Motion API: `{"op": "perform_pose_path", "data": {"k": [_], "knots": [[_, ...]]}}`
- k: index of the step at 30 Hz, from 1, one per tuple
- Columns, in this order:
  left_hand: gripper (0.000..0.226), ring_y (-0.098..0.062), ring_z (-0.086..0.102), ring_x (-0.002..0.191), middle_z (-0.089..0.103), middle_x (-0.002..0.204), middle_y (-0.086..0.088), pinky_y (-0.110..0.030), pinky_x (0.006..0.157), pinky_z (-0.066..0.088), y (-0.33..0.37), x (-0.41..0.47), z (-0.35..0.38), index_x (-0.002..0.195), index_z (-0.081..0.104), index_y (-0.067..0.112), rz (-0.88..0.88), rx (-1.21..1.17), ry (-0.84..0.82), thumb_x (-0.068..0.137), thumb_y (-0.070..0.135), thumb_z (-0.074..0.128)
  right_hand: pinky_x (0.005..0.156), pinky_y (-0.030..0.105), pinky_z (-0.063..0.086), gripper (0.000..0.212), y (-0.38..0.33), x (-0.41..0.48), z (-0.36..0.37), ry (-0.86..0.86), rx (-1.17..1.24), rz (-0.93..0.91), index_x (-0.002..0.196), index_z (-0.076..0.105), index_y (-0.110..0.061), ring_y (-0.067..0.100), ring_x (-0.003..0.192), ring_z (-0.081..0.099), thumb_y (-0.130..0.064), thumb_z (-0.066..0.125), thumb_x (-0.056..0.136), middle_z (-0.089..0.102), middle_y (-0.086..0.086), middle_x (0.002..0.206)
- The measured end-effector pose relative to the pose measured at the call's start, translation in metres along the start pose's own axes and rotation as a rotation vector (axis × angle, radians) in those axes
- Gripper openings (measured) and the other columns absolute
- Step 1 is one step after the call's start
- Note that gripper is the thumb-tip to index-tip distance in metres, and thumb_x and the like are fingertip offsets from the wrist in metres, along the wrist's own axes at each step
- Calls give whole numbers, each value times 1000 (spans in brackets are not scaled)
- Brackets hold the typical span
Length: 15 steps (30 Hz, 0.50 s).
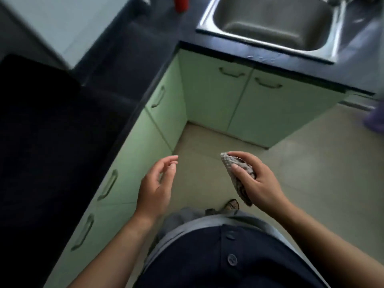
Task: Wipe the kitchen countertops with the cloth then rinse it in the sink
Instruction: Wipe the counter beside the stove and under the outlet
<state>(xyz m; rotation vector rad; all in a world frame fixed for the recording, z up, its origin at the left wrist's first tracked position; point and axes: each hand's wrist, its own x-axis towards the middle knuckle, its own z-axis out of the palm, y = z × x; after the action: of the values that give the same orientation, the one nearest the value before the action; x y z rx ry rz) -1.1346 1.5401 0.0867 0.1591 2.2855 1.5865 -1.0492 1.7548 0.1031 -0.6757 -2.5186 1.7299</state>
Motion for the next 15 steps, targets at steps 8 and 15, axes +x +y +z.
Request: {"op": "perform_pose_path", "data": {"k": [8,15], "knots": [[23,5,59,101,68,104,13,-2,78,39,73,64,165,102,65,39,90,27,-316,88,36,47,87,10,40,24,63,-17,-150,367,86,130,111,64,-21,-2,103,56,-10,56,90,63,-6,111],[23,3,60,103,68,105,13,-6,80,42,101,112,219,102,64,42,111,117,-415,89,35,47,91,26,46,25,94,1,-202,504,212,243,111,64,-25,5,104,59,-13,56,91,64,-4,114]]}}
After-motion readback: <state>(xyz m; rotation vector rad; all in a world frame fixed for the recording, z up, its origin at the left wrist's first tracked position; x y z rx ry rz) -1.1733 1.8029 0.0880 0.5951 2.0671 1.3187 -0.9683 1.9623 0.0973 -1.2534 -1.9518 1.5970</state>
